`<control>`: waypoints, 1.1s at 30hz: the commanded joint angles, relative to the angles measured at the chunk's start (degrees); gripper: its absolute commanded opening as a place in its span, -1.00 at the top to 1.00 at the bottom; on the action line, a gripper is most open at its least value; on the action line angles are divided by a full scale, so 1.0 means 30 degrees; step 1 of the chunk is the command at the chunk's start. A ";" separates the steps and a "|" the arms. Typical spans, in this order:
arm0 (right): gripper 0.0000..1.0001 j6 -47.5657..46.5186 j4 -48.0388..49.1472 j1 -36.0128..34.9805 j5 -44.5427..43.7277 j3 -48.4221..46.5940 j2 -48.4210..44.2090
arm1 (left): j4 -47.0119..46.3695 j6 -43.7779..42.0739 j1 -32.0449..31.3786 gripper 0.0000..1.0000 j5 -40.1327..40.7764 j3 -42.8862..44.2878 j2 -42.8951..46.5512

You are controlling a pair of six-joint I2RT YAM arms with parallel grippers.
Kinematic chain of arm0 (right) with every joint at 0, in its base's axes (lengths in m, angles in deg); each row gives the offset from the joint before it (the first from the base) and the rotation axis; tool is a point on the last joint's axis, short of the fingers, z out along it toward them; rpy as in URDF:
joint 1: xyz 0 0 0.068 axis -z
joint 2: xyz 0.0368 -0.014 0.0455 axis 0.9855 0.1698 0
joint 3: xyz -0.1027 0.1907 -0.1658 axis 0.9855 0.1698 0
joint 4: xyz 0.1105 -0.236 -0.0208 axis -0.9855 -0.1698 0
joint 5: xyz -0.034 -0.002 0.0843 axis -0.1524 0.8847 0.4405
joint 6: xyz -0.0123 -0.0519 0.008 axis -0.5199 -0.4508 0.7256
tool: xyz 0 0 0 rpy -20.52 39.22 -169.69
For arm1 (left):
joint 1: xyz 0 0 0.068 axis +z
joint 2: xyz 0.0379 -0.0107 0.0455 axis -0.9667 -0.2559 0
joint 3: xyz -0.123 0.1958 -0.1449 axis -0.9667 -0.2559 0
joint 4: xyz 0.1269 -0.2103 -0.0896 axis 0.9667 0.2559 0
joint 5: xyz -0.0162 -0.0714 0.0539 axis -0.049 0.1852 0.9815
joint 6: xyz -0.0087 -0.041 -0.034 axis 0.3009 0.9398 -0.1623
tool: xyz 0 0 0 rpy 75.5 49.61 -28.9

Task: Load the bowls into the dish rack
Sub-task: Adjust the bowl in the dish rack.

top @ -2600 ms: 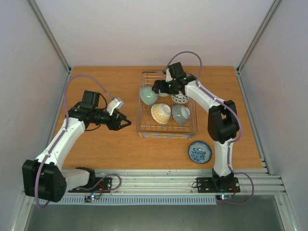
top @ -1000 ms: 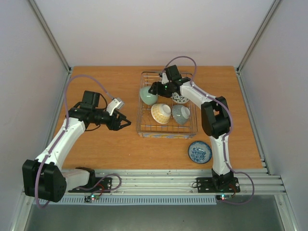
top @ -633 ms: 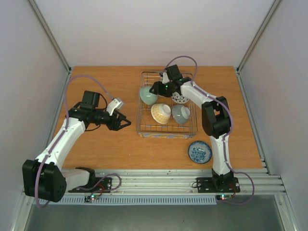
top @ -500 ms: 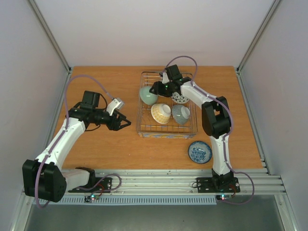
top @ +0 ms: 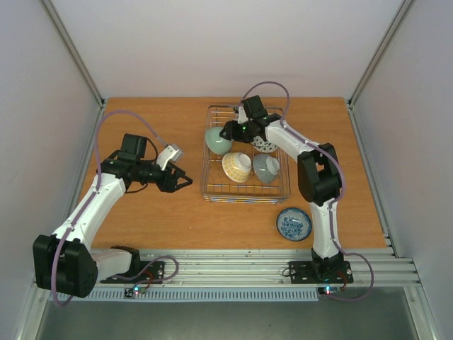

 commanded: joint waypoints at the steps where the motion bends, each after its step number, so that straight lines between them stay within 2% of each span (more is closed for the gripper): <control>1: 0.97 -0.0894 -0.0088 -0.0053 -0.0586 0.0088 -0.1878 | -0.0560 -0.0318 0.0088 -0.13 -0.0040 -0.0176 0.0307; 15: 0.97 -0.3079 -0.3798 -0.0527 -0.2502 -0.1530 -0.2356 | -0.0600 -0.0276 0.0088 -0.14 -0.0129 -0.0172 0.0220; 23: 0.97 -0.4498 -0.5692 -0.1499 -0.2896 -0.3340 -0.0755 | -0.0596 -0.0267 0.0088 -0.14 -0.0108 -0.0172 0.0263; 33: 0.97 -0.5444 -0.7140 -0.2724 -0.5719 -0.5311 0.1375 | -0.0546 -0.0302 0.0088 -0.14 -0.0051 -0.0174 0.0350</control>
